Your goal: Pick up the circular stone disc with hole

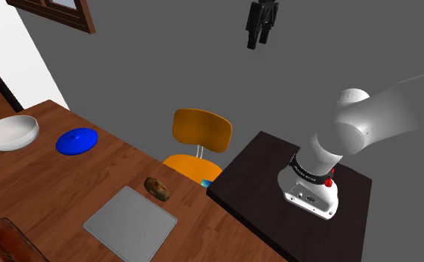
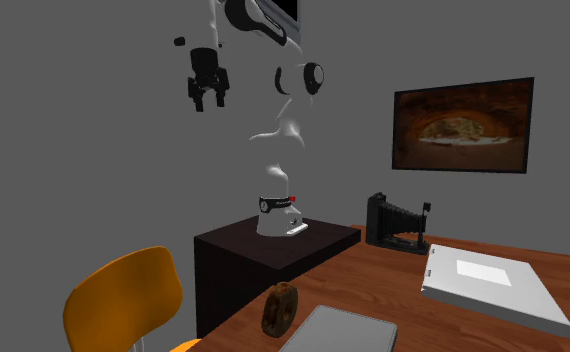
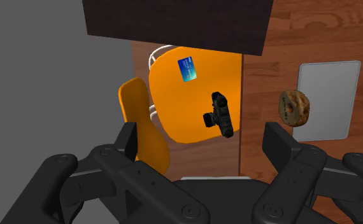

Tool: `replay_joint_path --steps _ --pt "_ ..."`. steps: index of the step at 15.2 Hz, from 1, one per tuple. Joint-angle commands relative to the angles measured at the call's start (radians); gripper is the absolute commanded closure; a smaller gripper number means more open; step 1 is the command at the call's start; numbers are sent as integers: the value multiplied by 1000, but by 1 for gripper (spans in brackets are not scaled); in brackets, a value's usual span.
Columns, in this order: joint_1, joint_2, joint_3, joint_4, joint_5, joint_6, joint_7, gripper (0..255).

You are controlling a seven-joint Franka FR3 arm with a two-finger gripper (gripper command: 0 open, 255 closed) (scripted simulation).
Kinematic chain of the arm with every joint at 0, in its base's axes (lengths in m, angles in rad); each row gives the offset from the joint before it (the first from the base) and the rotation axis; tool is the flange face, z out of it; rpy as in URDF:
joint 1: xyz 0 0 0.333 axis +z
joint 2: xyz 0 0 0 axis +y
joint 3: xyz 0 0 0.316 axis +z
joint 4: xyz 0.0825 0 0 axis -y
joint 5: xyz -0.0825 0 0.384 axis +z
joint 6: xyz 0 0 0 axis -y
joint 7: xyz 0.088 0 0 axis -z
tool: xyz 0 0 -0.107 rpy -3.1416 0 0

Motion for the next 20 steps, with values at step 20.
replay_joint_path --steps 20 --pt "106 312 343 -198 130 529 298 0"
